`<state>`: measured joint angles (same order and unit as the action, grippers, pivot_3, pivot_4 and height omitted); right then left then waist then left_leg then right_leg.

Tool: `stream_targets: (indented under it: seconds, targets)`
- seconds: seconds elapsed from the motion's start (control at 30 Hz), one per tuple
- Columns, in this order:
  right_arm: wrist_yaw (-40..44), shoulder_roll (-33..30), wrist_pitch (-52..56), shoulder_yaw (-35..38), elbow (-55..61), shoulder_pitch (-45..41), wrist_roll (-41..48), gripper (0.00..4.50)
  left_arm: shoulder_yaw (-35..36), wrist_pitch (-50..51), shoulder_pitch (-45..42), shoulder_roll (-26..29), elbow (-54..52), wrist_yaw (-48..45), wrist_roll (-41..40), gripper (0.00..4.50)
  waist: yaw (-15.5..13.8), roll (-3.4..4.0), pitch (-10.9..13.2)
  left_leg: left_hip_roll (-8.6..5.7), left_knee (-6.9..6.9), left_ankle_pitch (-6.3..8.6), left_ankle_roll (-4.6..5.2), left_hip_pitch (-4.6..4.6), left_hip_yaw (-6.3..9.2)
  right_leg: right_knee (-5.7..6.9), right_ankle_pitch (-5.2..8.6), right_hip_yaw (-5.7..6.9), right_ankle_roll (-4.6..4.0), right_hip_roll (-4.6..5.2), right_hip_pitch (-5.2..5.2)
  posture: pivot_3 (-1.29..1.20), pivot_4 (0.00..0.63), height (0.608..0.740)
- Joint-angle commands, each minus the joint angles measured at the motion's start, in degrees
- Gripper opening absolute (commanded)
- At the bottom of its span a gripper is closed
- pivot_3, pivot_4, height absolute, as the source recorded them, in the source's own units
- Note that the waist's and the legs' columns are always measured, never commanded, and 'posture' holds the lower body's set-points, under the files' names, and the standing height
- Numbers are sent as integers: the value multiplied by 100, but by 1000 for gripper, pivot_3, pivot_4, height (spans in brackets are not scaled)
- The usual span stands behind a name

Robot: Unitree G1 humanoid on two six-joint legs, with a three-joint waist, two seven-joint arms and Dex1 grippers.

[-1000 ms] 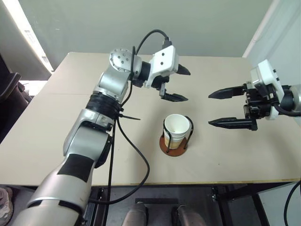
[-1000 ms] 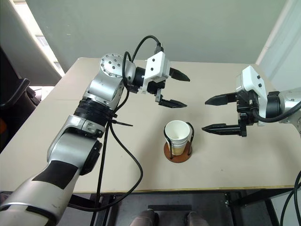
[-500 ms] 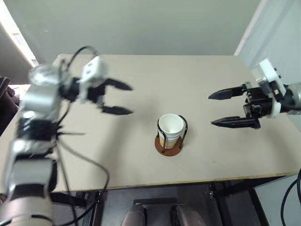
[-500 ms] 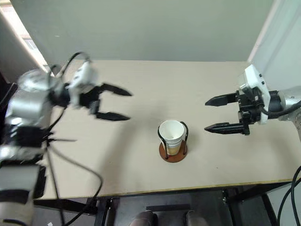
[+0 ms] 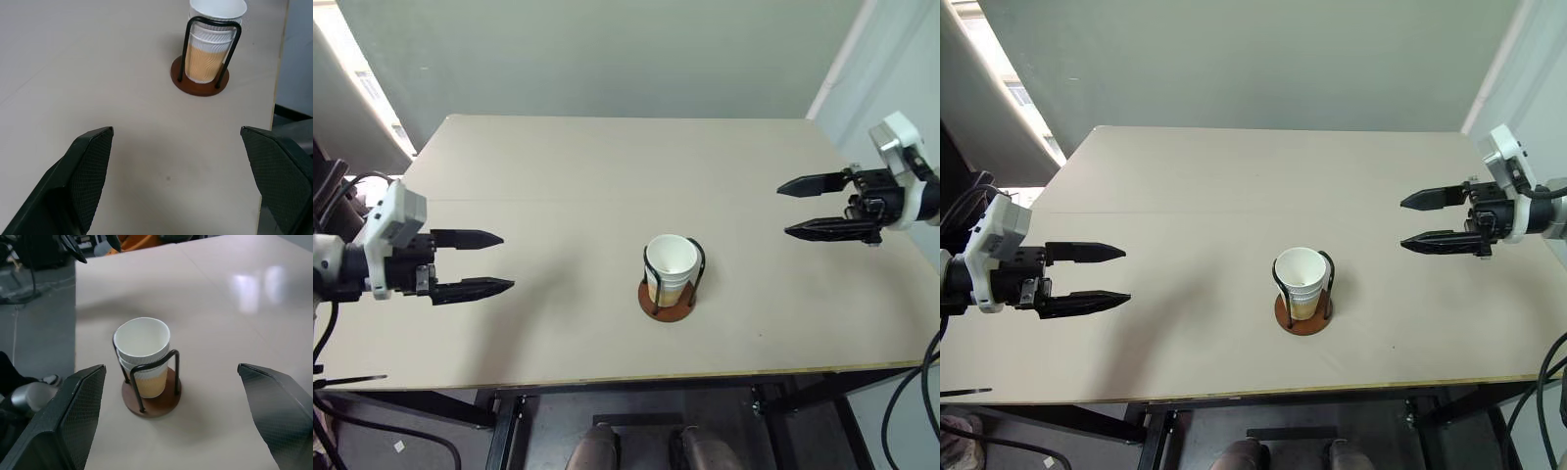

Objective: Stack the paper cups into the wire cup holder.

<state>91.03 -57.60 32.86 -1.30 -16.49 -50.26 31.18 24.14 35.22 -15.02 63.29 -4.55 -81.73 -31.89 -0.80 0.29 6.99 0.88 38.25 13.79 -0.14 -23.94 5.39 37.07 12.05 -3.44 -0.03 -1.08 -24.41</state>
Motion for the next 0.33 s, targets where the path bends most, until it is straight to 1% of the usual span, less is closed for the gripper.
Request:
stream_targets:
  seconds: [0.03, 0.33]
  targets:
    - [142, 69, -128, -18, -78, -233, -103, 4500, 211, -14, 27, 76, -195, 135, -177, 4470, 15, 0, 0, 1, -6, -7, -6, 2, 1, 1, -3, 0, -5, 0, -3, 0, 150, 740]
    - [147, 218, -196, -122, -258, -377, -187, 4500, 260, -79, 81, 125, -118, 302, -271, 4470, 45, 0, 0, 4, -29, -14, -14, -1, 0, 7, -7, 1, -16, -2, -19, 0, 150, 740]
